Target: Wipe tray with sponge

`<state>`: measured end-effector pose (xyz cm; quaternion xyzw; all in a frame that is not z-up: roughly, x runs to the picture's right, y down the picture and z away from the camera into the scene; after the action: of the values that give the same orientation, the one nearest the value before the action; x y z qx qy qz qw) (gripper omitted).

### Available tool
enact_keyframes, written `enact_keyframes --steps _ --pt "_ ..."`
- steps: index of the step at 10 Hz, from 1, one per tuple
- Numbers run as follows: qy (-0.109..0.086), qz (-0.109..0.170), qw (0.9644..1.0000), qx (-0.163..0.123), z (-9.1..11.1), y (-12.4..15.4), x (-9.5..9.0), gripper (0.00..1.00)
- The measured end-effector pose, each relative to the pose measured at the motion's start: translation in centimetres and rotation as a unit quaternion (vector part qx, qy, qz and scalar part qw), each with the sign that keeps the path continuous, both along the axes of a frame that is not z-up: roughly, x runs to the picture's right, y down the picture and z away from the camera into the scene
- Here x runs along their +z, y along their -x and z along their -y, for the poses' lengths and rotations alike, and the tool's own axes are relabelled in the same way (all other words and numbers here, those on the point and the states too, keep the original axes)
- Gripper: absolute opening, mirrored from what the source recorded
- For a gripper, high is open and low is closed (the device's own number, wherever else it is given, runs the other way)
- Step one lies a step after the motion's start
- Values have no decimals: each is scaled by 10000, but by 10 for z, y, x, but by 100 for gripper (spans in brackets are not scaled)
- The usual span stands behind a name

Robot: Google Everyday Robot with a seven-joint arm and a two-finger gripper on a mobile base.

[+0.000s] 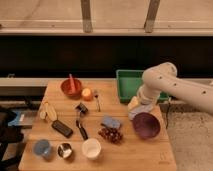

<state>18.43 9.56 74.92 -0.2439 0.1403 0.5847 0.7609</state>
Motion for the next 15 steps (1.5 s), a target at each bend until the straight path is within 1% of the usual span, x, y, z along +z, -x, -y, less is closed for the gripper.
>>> enact_keyframes --steps 1,2,4,5,6,7,9,10,11,12,14,15 --pt "-3 219 9994 -275 -1 15 2 80" --pt "20 473 9972 -577 -2 35 6 80" --pt "159 890 9907 -1021 -5 70 17 80" --pt "207 1080 9872 -1153 -6 89 20 80" --pt "216 1131 9863 -1180 -6 95 20 80" --pt "235 1092 9868 -1174 -7 90 20 80" --pt "240 1110 9864 -1188 -7 92 20 80" --pt "257 1082 9867 -1186 -8 89 21 80" --pt "369 1052 9859 -1245 -13 90 22 80" --pt "473 1074 9843 -1318 -23 96 26 80" --pt "674 1172 9805 -1427 -44 112 43 80" --pt "744 1207 9793 -1447 -52 121 50 80"
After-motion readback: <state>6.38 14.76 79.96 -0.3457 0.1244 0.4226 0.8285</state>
